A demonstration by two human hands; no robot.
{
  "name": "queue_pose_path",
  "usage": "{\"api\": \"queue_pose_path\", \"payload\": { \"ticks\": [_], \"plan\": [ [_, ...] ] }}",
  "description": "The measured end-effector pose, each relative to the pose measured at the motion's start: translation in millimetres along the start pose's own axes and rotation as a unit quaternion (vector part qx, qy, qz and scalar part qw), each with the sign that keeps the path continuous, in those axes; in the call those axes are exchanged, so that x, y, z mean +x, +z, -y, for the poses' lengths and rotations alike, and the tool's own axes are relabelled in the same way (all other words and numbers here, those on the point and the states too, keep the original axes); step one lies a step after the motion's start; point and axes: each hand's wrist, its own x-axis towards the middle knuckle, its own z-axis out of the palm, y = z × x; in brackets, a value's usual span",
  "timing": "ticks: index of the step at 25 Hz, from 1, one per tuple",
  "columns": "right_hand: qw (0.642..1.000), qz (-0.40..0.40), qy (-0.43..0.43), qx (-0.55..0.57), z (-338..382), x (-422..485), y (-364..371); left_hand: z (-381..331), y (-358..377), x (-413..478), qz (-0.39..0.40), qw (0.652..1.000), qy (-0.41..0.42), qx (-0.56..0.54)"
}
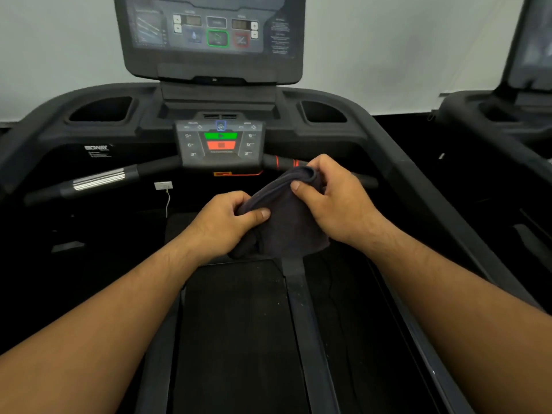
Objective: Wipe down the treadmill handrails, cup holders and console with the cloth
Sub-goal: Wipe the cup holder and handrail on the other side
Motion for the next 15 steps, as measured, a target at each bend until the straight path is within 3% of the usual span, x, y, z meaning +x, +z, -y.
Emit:
{"api": "queue_pose_path", "payload": {
  "ticks": [3, 7, 15],
  "plan": [
    [0.999, -0.038, -0.022, 0.004, -2, -22, -25, -19, 25, -19, 0.031, 0.998, 0.009, -0.059],
    [0.995, -0.078, -0.056, -0.017, -13, -60, -75, -45, 80, -46, 0.001, 0.989, 0.027, -0.143],
    [0.991, -0.05, -0.006, -0.121, -47, -135, -167, -91, 199, -112, -0.006, 0.978, 0.011, -0.207]
  ]
}}
